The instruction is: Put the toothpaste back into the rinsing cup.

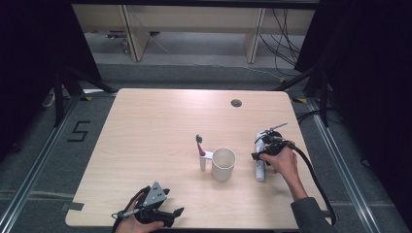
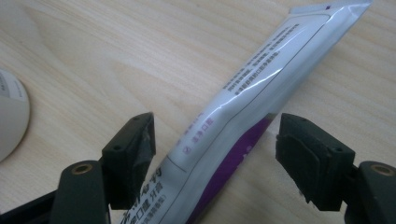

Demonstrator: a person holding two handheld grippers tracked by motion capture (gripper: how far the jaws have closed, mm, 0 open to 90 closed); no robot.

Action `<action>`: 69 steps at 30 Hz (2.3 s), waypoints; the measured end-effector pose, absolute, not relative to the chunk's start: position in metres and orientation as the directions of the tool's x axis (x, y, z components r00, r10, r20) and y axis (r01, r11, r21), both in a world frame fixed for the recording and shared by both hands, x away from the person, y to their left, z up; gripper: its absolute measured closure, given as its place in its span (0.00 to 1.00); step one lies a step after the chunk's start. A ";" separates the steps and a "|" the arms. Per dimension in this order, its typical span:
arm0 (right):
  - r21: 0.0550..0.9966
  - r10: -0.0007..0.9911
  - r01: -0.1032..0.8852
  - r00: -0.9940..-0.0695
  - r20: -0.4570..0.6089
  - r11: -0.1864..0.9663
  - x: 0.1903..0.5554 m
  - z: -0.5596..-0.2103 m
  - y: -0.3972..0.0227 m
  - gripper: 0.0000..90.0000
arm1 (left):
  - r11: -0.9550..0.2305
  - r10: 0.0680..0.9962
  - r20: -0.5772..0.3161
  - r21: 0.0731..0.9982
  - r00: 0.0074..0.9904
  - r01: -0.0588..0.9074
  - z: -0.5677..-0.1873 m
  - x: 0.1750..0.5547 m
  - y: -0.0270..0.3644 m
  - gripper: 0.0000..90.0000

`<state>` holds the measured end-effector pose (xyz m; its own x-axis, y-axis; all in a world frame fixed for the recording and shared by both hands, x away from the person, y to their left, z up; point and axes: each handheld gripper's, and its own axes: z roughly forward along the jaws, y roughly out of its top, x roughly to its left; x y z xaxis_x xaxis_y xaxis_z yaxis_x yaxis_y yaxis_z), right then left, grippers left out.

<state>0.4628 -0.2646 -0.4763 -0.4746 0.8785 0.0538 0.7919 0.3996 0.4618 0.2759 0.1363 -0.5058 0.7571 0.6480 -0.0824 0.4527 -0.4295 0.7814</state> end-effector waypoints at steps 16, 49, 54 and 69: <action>0.386 0.880 0.823 -0.472 0.059 0.416 0.469 -0.479 -0.266 0.61 | -0.443 0.642 -0.072 0.778 0.764 0.445 -0.506 0.276 0.135 0.24; 0.109 0.760 0.756 -0.650 0.011 0.645 0.472 -0.471 -0.264 0.85 | -0.461 0.626 -0.069 0.771 0.777 0.439 -0.506 0.276 0.134 0.25; 0.077 0.764 0.763 -0.645 0.015 0.642 0.472 -0.469 -0.260 0.85 | -0.453 0.628 -0.074 0.775 0.774 0.441 -0.507 0.275 0.133 0.25; 0.063 0.726 0.724 -0.688 -0.022 0.687 0.472 -0.468 -0.261 0.86 | -0.450 0.634 -0.073 0.774 0.770 0.445 -0.507 0.276 0.133 0.24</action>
